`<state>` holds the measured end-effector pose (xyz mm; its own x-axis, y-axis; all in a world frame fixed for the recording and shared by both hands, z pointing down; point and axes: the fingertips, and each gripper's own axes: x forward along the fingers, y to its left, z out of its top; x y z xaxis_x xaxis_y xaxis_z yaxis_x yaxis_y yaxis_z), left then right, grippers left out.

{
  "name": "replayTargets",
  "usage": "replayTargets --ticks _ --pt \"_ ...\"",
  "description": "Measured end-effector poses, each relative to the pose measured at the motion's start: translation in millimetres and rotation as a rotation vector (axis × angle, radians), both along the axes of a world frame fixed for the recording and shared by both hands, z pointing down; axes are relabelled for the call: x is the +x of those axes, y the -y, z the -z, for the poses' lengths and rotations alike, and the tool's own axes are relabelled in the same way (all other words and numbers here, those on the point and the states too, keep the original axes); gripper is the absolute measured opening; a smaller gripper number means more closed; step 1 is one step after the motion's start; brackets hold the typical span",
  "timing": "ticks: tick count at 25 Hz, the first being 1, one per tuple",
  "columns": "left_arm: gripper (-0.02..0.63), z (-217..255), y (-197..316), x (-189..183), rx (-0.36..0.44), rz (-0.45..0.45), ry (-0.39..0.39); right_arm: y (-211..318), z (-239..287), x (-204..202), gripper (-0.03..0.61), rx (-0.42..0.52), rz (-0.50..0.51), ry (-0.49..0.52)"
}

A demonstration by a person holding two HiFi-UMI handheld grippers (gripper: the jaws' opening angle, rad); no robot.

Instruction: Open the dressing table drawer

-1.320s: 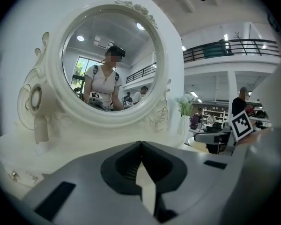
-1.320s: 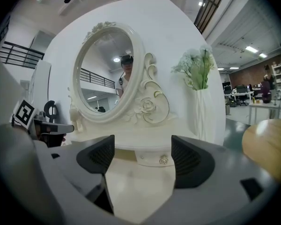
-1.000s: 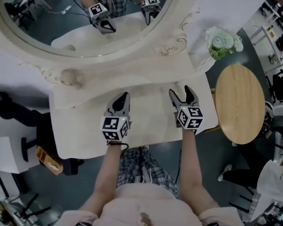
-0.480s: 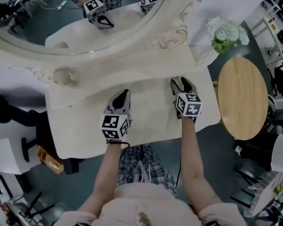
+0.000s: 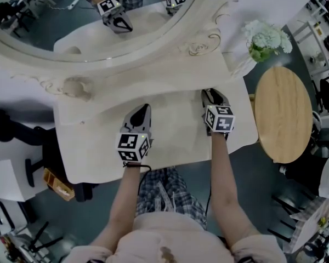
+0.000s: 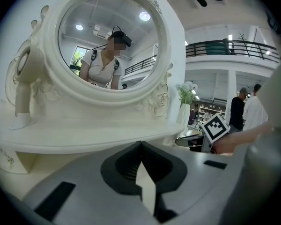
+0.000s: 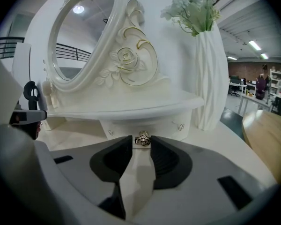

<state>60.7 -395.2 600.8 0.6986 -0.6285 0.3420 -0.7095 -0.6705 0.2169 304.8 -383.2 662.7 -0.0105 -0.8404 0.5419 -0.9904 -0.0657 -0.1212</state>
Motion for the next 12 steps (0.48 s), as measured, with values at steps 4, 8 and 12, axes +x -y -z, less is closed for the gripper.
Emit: replayTargets --ticks 4,8,12 --pt "0.026 -0.1 -0.4 -1.5 -0.001 0.003 0.0 -0.3 -1.0 2.1 0.11 -0.013 -0.008 -0.016" --pt "0.026 0.3 -0.3 -2.4 -0.003 0.005 -0.001 -0.4 -1.0 2.0 0.107 -0.016 -0.02 -0.023" --pt "0.026 1.4 -0.9 -4.1 -0.003 0.008 0.0 -4.7 0.0 1.4 0.106 -0.018 -0.03 -0.025"
